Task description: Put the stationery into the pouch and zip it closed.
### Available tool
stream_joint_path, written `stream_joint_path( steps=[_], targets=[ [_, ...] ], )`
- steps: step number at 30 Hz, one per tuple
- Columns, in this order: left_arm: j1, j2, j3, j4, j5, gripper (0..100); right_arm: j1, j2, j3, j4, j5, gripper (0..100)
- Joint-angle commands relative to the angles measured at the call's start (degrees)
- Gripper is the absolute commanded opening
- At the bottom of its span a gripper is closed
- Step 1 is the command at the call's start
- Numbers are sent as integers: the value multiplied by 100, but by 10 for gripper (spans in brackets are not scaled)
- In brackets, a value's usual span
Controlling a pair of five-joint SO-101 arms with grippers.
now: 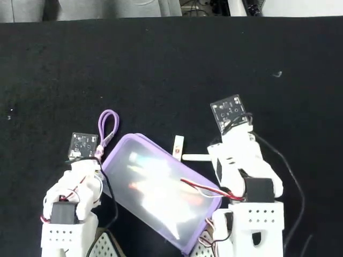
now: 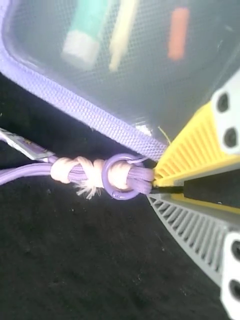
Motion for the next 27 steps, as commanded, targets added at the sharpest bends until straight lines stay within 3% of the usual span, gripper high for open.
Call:
stream_joint_path(
  steps=[1, 4, 7, 10, 13, 16, 18, 23, 27],
  targets=[
    [673, 35, 127, -79, 26, 33, -97, 48, 312, -563, -53, 148],
    [1103, 35, 127, -325, -352, 33, -97, 57, 567, -782, -53, 148],
    [1464, 53, 127, -334, -1301, 34, -97, 57, 655, -774, -53, 148],
    [1341, 53, -171, 141, -2356, 34, -97, 57, 664, -756, -53, 148],
    [787, 44, -989, 519, -3121, 34, -105, 57, 664, -756, -53, 148],
    [426, 70, -1675, 527, -2945, 34, -105, 66, 708, -782, -53, 148],
    [576, 88, -1921, 651, -3024, 52, -105, 66, 725, -800, -53, 148],
    [804, 79, -1886, 914, -3508, 251, -105, 66, 725, -791, -53, 148],
    [743, 79, -1912, 932, -3938, 288, -105, 66, 725, -774, -53, 148]
  ],
)
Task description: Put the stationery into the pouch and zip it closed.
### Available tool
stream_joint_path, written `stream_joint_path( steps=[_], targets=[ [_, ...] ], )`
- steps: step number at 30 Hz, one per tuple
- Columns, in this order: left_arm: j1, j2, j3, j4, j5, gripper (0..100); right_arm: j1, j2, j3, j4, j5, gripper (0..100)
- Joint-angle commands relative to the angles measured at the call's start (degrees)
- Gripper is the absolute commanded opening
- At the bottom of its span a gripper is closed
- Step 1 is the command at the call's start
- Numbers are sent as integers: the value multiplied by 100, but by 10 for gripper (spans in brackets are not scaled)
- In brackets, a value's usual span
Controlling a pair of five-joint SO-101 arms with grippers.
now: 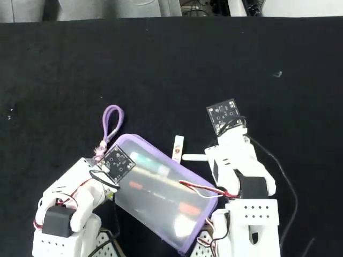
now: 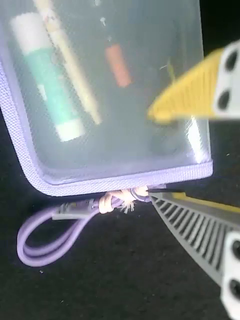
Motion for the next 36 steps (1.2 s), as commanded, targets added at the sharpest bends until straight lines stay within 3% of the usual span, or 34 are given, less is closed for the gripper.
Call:
stream_joint_path(
  steps=[1, 7, 18, 29, 36],
  targets=[
    [-13, 70, -356, 132, -721, 288, -62, 13, -22, -105, -53, 148],
    [-189, 70, 163, 88, -2198, 288, -62, 13, -22, -105, -53, 149],
    [-488, 53, 286, 413, -3543, 288, -53, 13, -13, -97, -53, 149],
    [-523, 70, 4, 431, -3965, 288, -53, 295, -57, -132, -26, 149],
    [-1305, 70, 13, 431, -5116, 289, -9, 1552, -295, -730, -9, 149]
  ],
)
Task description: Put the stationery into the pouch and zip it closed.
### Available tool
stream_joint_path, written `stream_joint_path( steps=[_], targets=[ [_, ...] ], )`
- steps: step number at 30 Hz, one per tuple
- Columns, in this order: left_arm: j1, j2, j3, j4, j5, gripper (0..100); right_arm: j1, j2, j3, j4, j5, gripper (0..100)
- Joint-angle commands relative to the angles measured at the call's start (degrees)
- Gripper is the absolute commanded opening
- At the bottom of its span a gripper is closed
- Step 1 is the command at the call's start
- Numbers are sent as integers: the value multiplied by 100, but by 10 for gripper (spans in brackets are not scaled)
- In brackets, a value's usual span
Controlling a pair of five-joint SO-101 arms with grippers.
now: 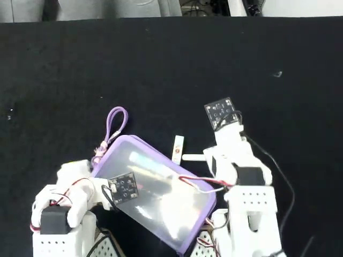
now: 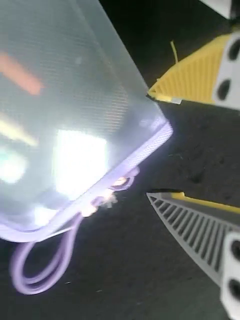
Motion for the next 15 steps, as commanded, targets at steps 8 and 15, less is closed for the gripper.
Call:
stream_joint_path(
  steps=[8, 15],
  targets=[
    [259, 62, 268, 211, -422, 289, 360, 1235, -593, -624, -35, 149],
    [1033, 53, 1191, -1732, 1600, 289, 360, 1235, -585, -651, -35, 149]
  ],
)
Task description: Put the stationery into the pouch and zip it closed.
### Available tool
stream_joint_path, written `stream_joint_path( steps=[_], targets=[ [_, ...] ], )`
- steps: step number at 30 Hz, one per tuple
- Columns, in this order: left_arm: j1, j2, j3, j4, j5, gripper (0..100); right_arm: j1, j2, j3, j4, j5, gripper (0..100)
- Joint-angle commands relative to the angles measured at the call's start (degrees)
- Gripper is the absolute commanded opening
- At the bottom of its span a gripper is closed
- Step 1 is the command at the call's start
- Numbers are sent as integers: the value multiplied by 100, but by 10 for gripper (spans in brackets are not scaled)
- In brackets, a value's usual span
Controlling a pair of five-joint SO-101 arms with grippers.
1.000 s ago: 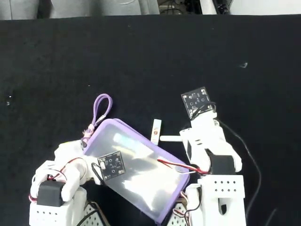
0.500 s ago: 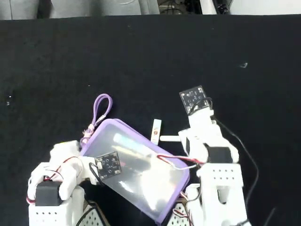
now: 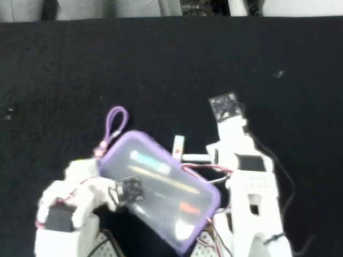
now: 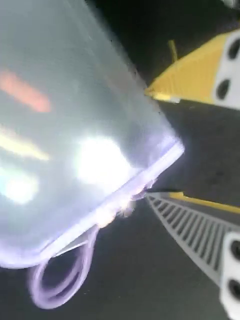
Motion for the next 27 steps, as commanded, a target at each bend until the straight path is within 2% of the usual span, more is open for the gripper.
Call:
stream_joint_path(
  steps=[1, 4, 8, 15, 18, 23, 27],
  targets=[
    [418, 62, 787, -1635, 1609, 289, 79, 13, -286, -158, -35, 149],
    [514, 97, 989, -2857, 2752, 288, 88, 13, -286, -158, -35, 149],
    [532, 79, 980, -3763, 4026, 288, 88, 13, -295, -158, -35, 149],
    [549, 70, 980, -4079, 5178, 288, 97, 13, -303, -158, -35, 149],
    [435, 88, 980, -4360, 5934, 288, 299, 13, -365, -158, -44, 149],
    [-541, 62, 901, -4466, 7525, 288, 413, 48, -532, -114, -53, 149],
    [-1877, 62, 646, -4431, 8527, 288, -176, 57, -892, 141, -316, 149]
  ],
)
